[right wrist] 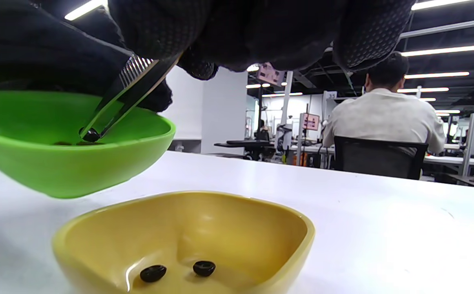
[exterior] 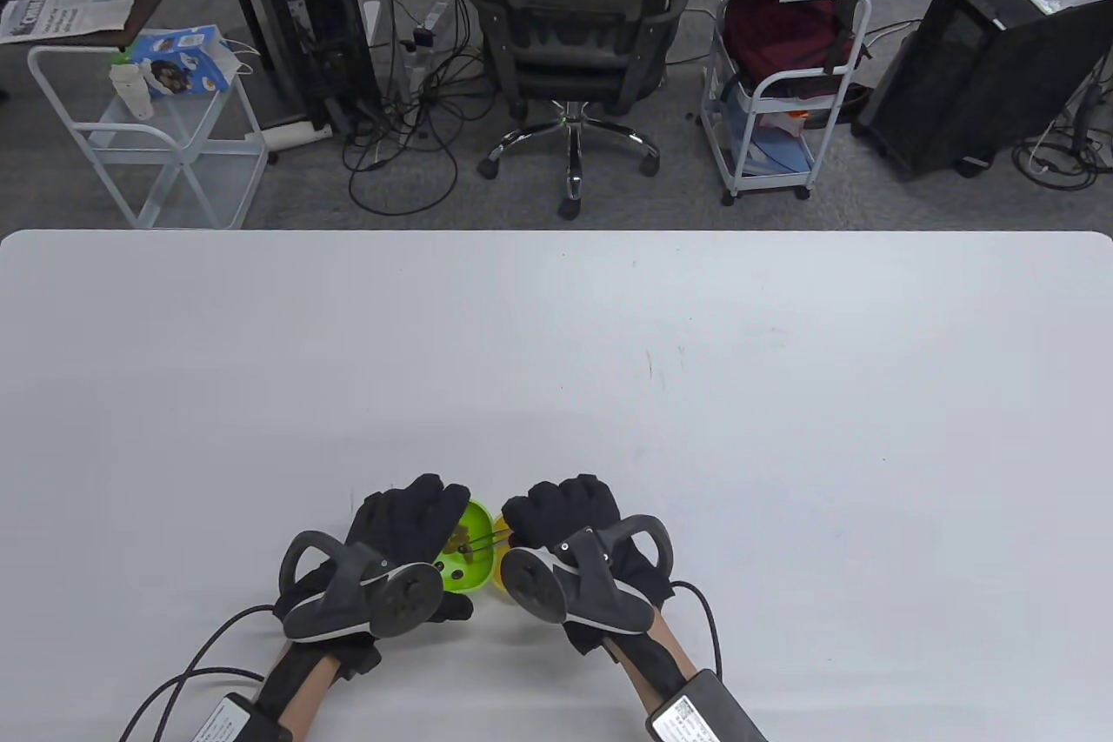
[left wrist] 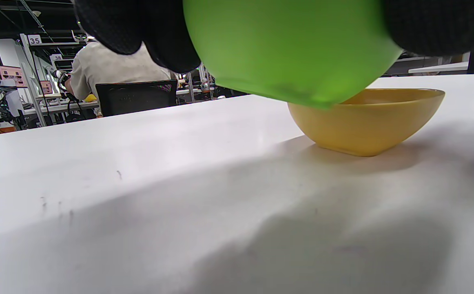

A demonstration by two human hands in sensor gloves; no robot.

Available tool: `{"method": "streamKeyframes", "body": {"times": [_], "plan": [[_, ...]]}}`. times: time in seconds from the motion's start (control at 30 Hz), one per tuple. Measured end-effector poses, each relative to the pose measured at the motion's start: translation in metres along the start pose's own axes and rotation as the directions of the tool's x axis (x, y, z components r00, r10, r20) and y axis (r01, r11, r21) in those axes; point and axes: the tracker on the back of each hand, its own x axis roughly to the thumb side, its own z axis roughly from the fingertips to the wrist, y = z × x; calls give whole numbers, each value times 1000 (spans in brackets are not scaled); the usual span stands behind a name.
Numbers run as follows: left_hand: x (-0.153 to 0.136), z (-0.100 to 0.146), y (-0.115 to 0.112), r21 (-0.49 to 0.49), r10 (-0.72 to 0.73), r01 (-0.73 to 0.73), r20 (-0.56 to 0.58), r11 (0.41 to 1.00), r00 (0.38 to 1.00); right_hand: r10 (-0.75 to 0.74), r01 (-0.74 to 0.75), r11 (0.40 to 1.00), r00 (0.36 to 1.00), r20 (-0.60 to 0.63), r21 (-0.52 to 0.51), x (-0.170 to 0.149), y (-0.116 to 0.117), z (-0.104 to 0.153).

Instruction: Pick coffee beans with tweezers into small dish

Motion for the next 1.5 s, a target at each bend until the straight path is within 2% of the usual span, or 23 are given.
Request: {"method": "streamKeyframes", "body": {"times": [0.47, 0.83, 1.2, 1.5], "plan": [[-1, 0, 0, 4, 3, -3, -6, 1000, 1000, -82, 82, 997, 991, -108, 0, -36, -8, 9], [1, -1, -1, -12, -1, 1, 2, 1000, 1000, -100, 108, 993, 979, -176, 40, -55, -3, 13], [1, -1, -2, -3, 0, 0, 4, 1000, 1000, -118, 125, 992, 977, -180, 28, -56, -2, 14], [2, -1, -2, -6, 2, -2, 4, 1000, 1000, -140, 140, 990, 984, -114, -12, -40, -4, 13]]}}
